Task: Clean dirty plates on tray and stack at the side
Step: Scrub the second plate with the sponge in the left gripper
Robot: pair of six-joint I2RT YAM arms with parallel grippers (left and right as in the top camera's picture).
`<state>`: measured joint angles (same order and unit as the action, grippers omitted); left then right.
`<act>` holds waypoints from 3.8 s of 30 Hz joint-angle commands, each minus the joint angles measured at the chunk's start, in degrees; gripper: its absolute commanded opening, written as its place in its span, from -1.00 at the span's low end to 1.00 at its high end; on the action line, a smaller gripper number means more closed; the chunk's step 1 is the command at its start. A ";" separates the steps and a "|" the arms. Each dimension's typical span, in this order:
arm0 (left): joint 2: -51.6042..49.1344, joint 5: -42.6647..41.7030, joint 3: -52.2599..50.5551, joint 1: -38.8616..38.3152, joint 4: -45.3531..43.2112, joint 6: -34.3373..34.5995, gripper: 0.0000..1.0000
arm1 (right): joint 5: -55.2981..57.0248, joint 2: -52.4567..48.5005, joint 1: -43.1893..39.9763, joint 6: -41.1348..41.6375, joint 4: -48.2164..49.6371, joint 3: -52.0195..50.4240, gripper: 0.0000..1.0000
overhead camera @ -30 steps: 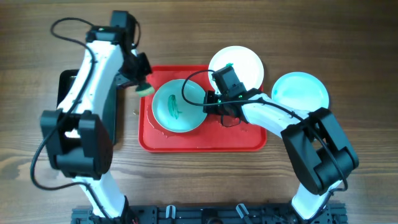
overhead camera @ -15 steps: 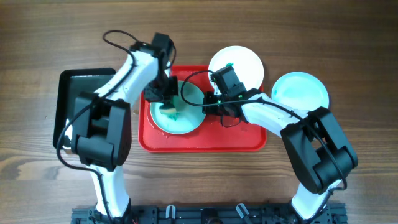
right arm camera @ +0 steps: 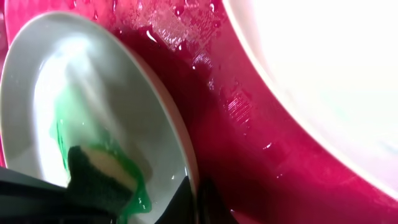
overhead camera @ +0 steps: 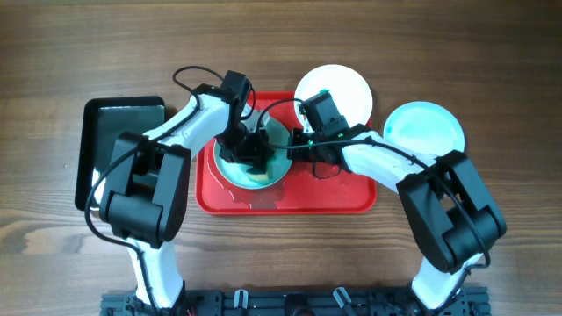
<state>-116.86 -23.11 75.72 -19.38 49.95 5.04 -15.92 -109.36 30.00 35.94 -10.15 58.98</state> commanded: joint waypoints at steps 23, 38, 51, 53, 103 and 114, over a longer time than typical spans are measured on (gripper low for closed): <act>-2.62 -10.16 -1.16 -0.76 -14.97 3.96 -0.92 | -1.81 -1.55 0.31 0.04 0.28 0.98 -0.91; -2.62 44.11 -1.16 -0.90 -2.10 36.15 -0.92 | -1.79 -1.55 0.31 0.04 0.33 0.98 -0.91; -2.62 -12.22 -1.16 -1.49 -4.00 -0.09 -0.92 | -2.19 -1.55 0.31 0.02 0.50 0.98 -0.91; -2.62 -11.23 -1.16 -1.22 -9.05 0.83 -0.92 | -2.19 -1.55 0.31 0.02 0.48 0.98 -0.92; 0.15 39.63 2.43 -1.95 9.35 31.10 -0.92 | -2.19 -1.53 0.31 0.22 0.42 0.98 -0.91; 8.52 22.03 19.65 9.33 15.61 22.34 -0.92 | -3.41 -1.55 0.31 -0.90 0.94 0.98 -0.80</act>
<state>-110.24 1.58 94.21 -12.95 65.95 29.67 -19.11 -109.95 30.65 36.14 -9.56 60.03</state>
